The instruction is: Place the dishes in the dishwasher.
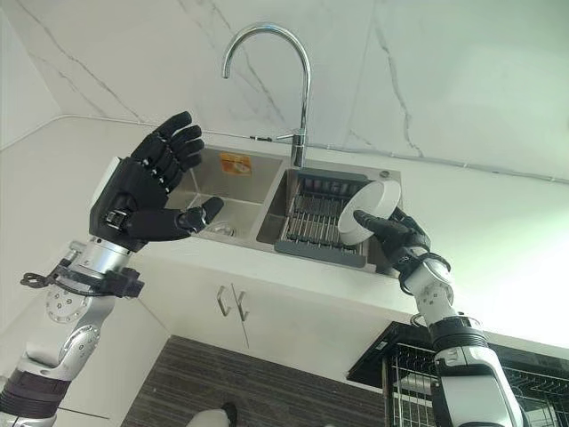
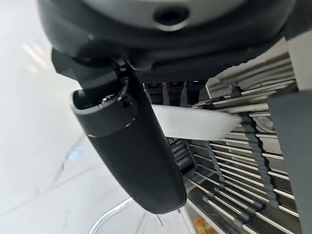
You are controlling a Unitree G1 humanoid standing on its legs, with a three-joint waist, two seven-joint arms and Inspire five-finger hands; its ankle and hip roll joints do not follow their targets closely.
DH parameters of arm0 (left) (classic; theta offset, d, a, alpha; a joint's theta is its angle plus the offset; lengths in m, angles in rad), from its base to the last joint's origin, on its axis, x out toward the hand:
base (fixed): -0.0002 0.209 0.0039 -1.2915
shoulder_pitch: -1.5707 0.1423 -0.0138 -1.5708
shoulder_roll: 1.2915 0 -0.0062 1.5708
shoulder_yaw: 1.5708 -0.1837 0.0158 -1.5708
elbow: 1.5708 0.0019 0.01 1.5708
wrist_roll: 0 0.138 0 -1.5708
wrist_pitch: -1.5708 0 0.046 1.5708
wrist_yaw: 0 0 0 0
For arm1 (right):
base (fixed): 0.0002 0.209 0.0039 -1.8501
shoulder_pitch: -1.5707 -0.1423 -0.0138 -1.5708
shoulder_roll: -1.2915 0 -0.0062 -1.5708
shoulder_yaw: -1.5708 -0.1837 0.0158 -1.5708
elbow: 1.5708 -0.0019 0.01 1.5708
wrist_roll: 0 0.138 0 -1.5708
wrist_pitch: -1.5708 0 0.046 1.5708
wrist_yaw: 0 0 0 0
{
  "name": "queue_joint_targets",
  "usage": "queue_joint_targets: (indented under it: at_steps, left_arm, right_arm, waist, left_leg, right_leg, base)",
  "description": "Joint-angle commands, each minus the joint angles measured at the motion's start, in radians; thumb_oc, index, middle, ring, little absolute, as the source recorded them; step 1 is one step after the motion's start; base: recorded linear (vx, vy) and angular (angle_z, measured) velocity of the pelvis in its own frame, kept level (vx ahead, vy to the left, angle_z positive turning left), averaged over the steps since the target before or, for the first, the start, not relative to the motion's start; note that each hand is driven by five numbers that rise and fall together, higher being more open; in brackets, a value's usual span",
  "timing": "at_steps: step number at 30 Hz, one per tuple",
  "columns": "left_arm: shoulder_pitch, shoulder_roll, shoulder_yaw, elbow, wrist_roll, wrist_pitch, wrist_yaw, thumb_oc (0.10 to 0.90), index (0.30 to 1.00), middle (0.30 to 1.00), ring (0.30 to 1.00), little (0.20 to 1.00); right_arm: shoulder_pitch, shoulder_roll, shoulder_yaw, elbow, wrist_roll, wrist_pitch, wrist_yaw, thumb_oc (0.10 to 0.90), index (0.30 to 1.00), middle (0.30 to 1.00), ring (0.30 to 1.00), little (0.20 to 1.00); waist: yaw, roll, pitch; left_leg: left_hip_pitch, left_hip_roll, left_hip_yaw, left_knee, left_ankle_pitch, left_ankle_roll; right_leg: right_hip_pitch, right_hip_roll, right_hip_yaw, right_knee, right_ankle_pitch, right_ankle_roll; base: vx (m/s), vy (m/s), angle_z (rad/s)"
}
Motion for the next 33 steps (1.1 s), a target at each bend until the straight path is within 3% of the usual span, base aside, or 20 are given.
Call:
queue_joint_targets:
  at_steps: [1, 13, 21, 24, 25, 33]
  left_arm:
    - [-0.120, 0.026, 0.023, -0.047, -0.038, -0.074, 0.010, 0.800, 0.900, 0.900, 0.900, 0.900]
    - [-0.119, 0.038, 0.015, -0.046, -0.056, -0.055, 0.012, 0.800, 0.900, 0.900, 0.900, 0.900]
    - [-0.112, 0.037, 0.001, -0.038, -0.069, -0.044, 0.010, 0.800, 0.900, 0.900, 0.900, 0.900]
    - [-0.113, 0.038, -0.010, -0.039, -0.076, -0.033, 0.016, 0.800, 0.900, 0.900, 0.900, 0.900]
    - [-0.109, 0.038, -0.012, -0.039, -0.081, -0.028, 0.015, 0.800, 0.900, 0.900, 0.900, 0.900]
    - [-0.094, 0.034, -0.019, -0.049, -0.095, 0.003, 0.010, 0.800, 0.900, 0.900, 0.900, 0.900]
  right_arm:
    - [-0.190, -0.071, 0.014, 0.009, 0.044, -0.065, 0.048, 0.800, 0.900, 0.900, 0.900, 0.900]
    - [-0.254, -0.102, 0.034, 0.085, 0.040, -0.056, 0.035, 0.800, 0.900, 0.900, 0.900, 0.900]
    - [-0.307, -0.104, 0.040, 0.162, 0.020, -0.100, -0.040, 0.800, 0.900, 0.900, 0.900, 0.900]
    - [-0.329, -0.104, 0.052, 0.185, 0.010, -0.113, -0.067, 0.596, 0.594, 0.594, 0.594, 0.594]
    - [-0.338, -0.102, 0.058, 0.192, 0.003, -0.115, -0.067, 0.400, 0.300, 0.300, 0.300, 0.300]
    - [-0.364, -0.082, 0.092, 0.250, -0.026, -0.072, -0.069, 0.400, 0.300, 0.300, 0.300, 0.300]
  waist:
    - [0.004, -0.026, -0.072]
    - [0.023, -0.029, -0.071]
    - [0.040, -0.027, -0.072]
    - [0.047, -0.026, -0.071]
    - [0.051, -0.026, -0.070]
    - [0.068, -0.025, -0.067]
  left_leg:
    - [0.023, -0.016, -0.019, 0.097, -0.235, -0.017]
    - [0.020, -0.025, -0.032, 0.097, -0.231, -0.017]
    - [0.017, -0.031, -0.044, 0.097, -0.228, -0.014]
    - [0.017, -0.032, -0.048, 0.097, -0.226, -0.014]
    - [0.017, -0.034, -0.051, 0.097, -0.225, -0.014]
    - [0.015, -0.036, -0.060, 0.097, -0.221, -0.012]
  right_leg:
    - [0.110, 0.019, 0.000, -0.092, -0.114, 0.055]
    - [0.115, 0.011, -0.012, -0.092, -0.113, 0.057]
    - [0.116, 0.011, -0.016, -0.092, -0.112, 0.057]
    - [0.118, 0.010, -0.019, -0.092, -0.112, 0.057]
    - [0.117, 0.010, -0.019, -0.092, -0.112, 0.056]
    - [0.119, 0.008, -0.026, -0.092, -0.111, 0.056]
  base:
    - [0.00, 0.000, 0.00]
    - [0.00, 0.002, 0.02]
    - [0.03, 0.015, 0.07]
    - [0.04, 0.018, 0.02]
    - [0.03, 0.012, 0.02]
    - [0.03, 0.013, 0.02]
